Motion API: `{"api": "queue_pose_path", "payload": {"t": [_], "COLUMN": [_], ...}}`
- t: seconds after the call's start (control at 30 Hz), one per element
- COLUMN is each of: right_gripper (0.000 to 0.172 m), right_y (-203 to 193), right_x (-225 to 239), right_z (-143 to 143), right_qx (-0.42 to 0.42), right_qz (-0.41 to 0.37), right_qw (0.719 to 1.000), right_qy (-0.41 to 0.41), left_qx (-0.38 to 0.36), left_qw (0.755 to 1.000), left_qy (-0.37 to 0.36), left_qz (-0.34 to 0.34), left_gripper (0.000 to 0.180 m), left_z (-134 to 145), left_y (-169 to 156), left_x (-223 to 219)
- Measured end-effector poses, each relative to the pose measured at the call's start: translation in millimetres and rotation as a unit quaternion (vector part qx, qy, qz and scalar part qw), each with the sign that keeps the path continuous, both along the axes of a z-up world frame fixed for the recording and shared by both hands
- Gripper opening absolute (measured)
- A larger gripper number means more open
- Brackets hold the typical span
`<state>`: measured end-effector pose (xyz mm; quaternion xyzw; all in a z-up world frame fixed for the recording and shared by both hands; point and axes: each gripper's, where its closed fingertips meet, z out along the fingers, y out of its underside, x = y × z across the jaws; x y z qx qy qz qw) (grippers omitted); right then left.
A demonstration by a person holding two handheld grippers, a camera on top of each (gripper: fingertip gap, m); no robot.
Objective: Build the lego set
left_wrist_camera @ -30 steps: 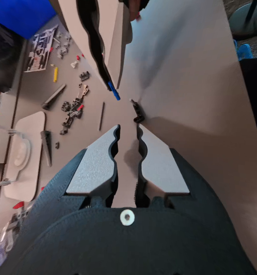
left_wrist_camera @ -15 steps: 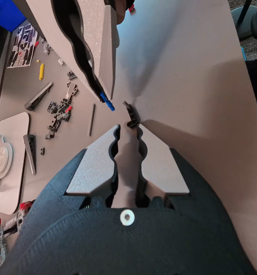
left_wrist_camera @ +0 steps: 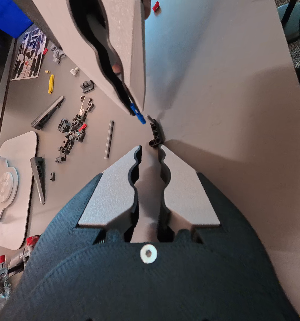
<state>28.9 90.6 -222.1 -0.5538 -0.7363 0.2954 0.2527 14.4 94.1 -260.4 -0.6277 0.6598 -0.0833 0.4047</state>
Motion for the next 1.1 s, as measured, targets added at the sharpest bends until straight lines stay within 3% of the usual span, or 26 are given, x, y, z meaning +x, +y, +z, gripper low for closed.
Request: {"api": "queue_pose_path", "payload": {"t": [0.53, 1.1], "right_gripper": [0.000, 0.000], "right_y": [-4.7, -5.1], "right_x": [-4.4, -5.5], "right_z": [-20.5, -21.2], "right_qx": [0.030, 0.016], "right_qz": [0.056, 0.047], "right_qw": [0.994, 0.996], "right_qy": [-0.093, -0.069], "left_qx": [0.011, 0.017], "left_qw": [1.000, 1.000], "left_qy": [-0.001, -0.009], "left_qz": [-0.024, -0.024], "left_gripper": [0.023, 0.011], "left_z": [2.3, -1.0], "left_y": [-7.1, -6.2], "left_x": [2.2, 10.7]}}
